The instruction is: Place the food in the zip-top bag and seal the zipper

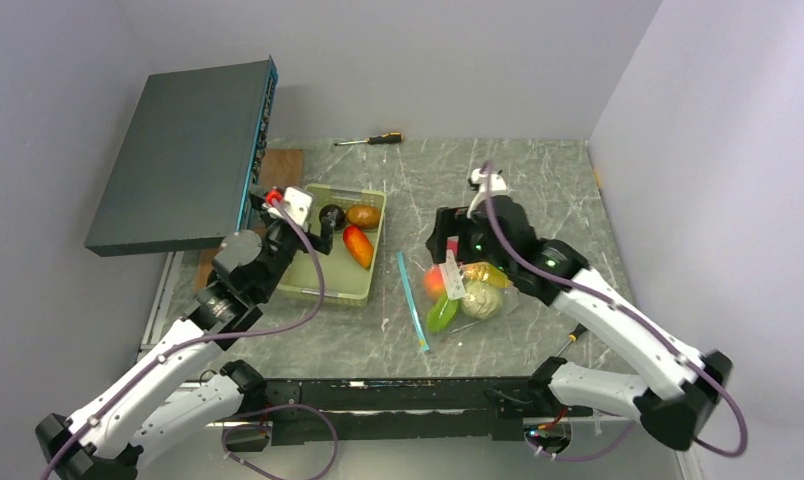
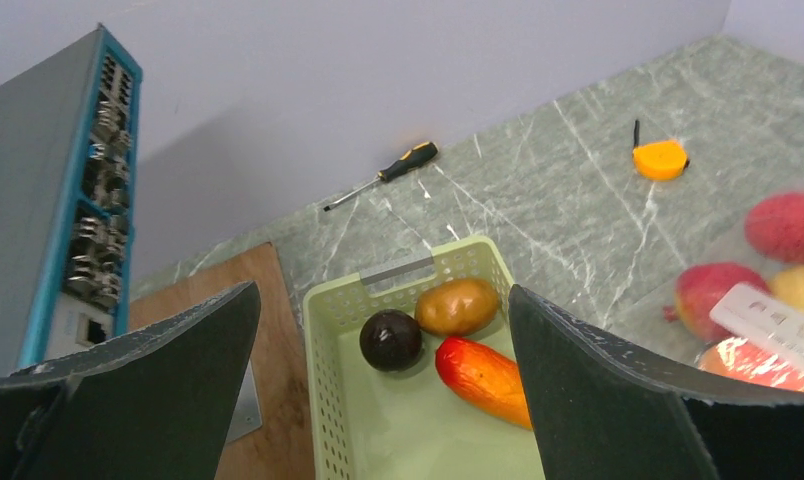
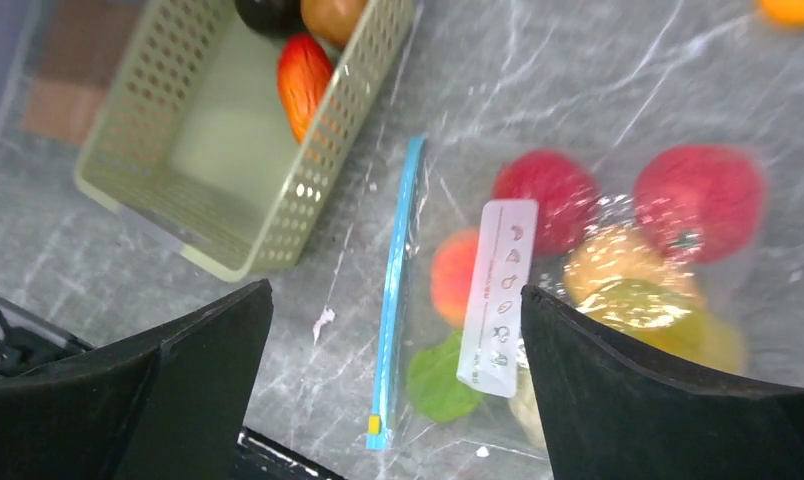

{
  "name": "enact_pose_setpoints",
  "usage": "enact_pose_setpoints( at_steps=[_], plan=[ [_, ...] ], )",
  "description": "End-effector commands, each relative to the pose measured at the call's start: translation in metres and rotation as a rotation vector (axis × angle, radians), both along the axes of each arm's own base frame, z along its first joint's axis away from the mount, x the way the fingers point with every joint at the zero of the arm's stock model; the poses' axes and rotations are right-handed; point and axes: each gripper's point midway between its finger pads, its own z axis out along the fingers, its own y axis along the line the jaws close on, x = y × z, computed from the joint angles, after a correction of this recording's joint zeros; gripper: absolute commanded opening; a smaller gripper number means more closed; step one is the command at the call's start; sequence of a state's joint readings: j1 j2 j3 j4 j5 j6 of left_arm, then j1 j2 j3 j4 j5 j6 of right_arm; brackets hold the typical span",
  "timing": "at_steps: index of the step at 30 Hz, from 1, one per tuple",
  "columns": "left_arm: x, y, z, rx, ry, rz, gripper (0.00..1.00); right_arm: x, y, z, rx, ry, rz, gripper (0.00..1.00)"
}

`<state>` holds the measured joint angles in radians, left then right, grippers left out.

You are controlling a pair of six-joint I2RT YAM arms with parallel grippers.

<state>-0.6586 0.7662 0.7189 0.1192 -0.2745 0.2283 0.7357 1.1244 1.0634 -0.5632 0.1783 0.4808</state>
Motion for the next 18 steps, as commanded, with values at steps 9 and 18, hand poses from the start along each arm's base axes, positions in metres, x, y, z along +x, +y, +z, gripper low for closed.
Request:
enact_pose_setpoints(
  at_steps=[9, 18],
  plan=[
    [-0.099, 0.075, 0.137, -0.462, -0.037, 0.014, 1.00, -0.043, -0.106, 0.170, 0.119, -0.517, -0.173, 1.00],
    [-0.173, 0.111, 0.185, -0.586, -0.197, -0.118, 1.00, -0.097, -0.181, 0.232, 0.225, -0.725, -0.298, 1.00]
  ],
)
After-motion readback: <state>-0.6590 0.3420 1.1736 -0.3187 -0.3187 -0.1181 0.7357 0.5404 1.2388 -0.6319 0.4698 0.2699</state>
